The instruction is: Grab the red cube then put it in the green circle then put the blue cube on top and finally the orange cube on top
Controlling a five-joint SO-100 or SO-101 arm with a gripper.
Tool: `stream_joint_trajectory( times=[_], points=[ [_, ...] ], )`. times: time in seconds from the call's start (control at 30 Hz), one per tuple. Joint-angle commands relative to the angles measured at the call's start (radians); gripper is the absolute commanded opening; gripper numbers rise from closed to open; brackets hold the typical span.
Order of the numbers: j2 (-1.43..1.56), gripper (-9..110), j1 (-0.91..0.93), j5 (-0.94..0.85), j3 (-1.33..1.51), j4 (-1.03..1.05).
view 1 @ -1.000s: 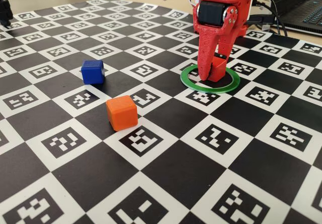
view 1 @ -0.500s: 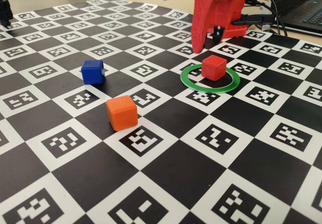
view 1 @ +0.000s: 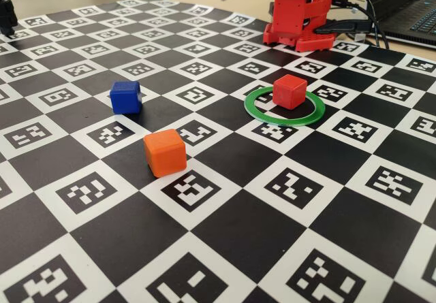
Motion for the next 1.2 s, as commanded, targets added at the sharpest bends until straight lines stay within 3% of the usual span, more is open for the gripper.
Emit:
stream_joint_trajectory(
  times=[0.0, 0.6, 1.17],
  points=[
    [-0.077, 32, 0.067, 0.034, -0.232, 0.055],
    [-0.482, 32, 0.264, 0.137, -0.485, -0.031],
    [-0.537, 32, 0.302, 0.176, -0.232, -0.249]
  ],
)
